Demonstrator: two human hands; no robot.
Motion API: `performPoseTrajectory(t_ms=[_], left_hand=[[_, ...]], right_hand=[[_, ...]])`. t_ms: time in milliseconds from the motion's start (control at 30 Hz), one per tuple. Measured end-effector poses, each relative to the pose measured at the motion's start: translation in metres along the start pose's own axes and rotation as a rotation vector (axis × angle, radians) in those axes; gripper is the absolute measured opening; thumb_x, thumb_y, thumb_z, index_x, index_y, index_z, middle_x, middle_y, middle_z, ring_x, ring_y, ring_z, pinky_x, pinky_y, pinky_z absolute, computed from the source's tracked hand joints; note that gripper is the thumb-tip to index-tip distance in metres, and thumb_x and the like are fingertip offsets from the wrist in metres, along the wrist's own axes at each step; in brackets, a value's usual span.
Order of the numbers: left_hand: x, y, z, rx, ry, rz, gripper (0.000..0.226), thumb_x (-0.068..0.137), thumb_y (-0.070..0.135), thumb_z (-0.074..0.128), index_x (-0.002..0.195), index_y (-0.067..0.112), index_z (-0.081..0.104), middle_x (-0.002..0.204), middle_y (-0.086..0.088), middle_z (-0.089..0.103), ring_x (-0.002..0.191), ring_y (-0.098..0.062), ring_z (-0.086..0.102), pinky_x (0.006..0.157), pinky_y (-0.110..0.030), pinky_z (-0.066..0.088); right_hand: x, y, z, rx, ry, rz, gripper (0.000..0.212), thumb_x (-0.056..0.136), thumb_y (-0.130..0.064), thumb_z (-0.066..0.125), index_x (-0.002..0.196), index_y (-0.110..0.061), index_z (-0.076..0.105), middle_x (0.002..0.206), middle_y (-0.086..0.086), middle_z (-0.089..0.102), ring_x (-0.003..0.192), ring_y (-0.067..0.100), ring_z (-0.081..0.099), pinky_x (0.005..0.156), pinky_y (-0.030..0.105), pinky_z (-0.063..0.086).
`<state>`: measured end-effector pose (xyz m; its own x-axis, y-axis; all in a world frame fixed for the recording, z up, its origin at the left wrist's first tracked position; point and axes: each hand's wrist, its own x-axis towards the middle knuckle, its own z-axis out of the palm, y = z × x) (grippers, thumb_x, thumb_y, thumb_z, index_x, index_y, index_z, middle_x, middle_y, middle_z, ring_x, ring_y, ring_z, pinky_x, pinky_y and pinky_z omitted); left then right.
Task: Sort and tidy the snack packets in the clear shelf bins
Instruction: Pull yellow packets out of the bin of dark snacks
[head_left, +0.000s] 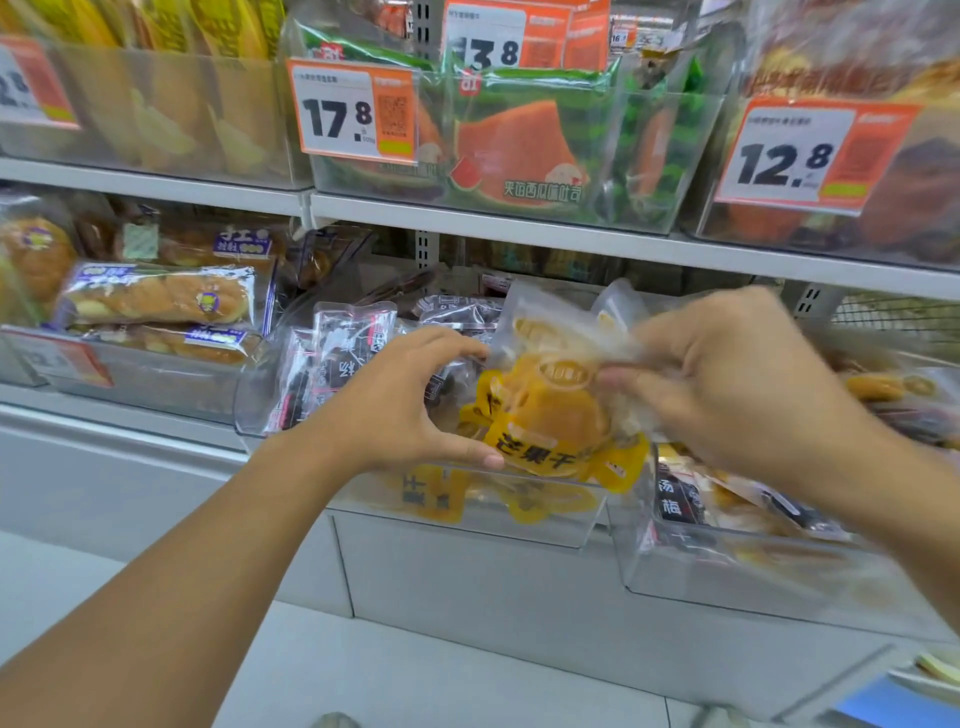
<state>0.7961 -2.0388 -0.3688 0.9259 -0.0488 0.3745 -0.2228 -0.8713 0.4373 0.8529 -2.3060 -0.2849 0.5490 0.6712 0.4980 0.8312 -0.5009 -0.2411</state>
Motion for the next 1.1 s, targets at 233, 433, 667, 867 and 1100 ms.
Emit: performPoseTrajectory(t_ms=[233, 433, 667, 867, 1100], left_hand=[[0.007, 0.027, 0.012, 0.025, 0.071, 0.058, 0.095, 0.051, 0.091, 0.065, 0.129, 0.037, 0.06, 0.135, 0.021, 0.044, 0.128, -0.005, 0.037, 0.106, -0.029, 0.033], [0.024, 0.062, 0.03, -0.005, 0.176, 0.202, 0.06, 0.073, 0.075, 0.066, 0.115, 0.033, 0.058, 0.109, 0.02, 0.053, 0.103, 0.001, 0.05, 0.09, -0.018, 0.041], [0.038, 0.105, 0.057, 0.102, -0.024, 0.282, 0.099, 0.066, 0.081, 0.068, 0.147, 0.031, 0.039, 0.145, 0.013, 0.039, 0.136, -0.008, 0.034, 0.112, -0.025, 0.029], [0.043, 0.117, 0.077, 0.067, -0.14, 0.226, 0.09, 0.07, 0.08, 0.062, 0.142, 0.031, 0.039, 0.144, 0.018, 0.037, 0.134, 0.002, 0.031, 0.11, -0.02, 0.032], [0.042, 0.125, 0.09, -0.034, 0.028, 0.141, 0.08, 0.08, 0.059, 0.074, 0.145, 0.035, 0.034, 0.147, 0.015, 0.044, 0.137, -0.007, 0.042, 0.114, -0.035, 0.036]], right_hand=[[-0.026, 0.039, -0.031, 0.321, 0.238, 0.138, 0.017, 0.084, -0.015, 0.077, 0.087, -0.031, 0.078, 0.068, -0.004, 0.074, 0.056, -0.007, 0.051, 0.051, 0.015, 0.047], [-0.058, 0.09, -0.055, 0.528, 0.42, 0.361, 0.025, 0.086, -0.003, 0.07, 0.109, -0.009, 0.071, 0.077, -0.026, 0.071, 0.066, -0.007, 0.064, 0.061, 0.01, 0.052], [-0.084, 0.127, -0.038, 0.058, 0.381, 0.217, 0.031, 0.083, -0.003, 0.077, 0.101, -0.029, 0.072, 0.089, -0.027, 0.072, 0.075, -0.017, 0.062, 0.069, 0.002, 0.044], [-0.066, 0.131, -0.018, -0.01, -0.021, 0.198, 0.014, 0.082, -0.013, 0.079, 0.092, -0.023, 0.081, 0.069, -0.011, 0.072, 0.065, -0.003, 0.063, 0.061, 0.006, 0.041], [-0.075, 0.142, -0.042, 0.096, -0.3, 0.186, 0.023, 0.09, -0.019, 0.072, 0.101, -0.038, 0.077, 0.087, -0.025, 0.073, 0.082, -0.006, 0.067, 0.076, 0.022, 0.053]])
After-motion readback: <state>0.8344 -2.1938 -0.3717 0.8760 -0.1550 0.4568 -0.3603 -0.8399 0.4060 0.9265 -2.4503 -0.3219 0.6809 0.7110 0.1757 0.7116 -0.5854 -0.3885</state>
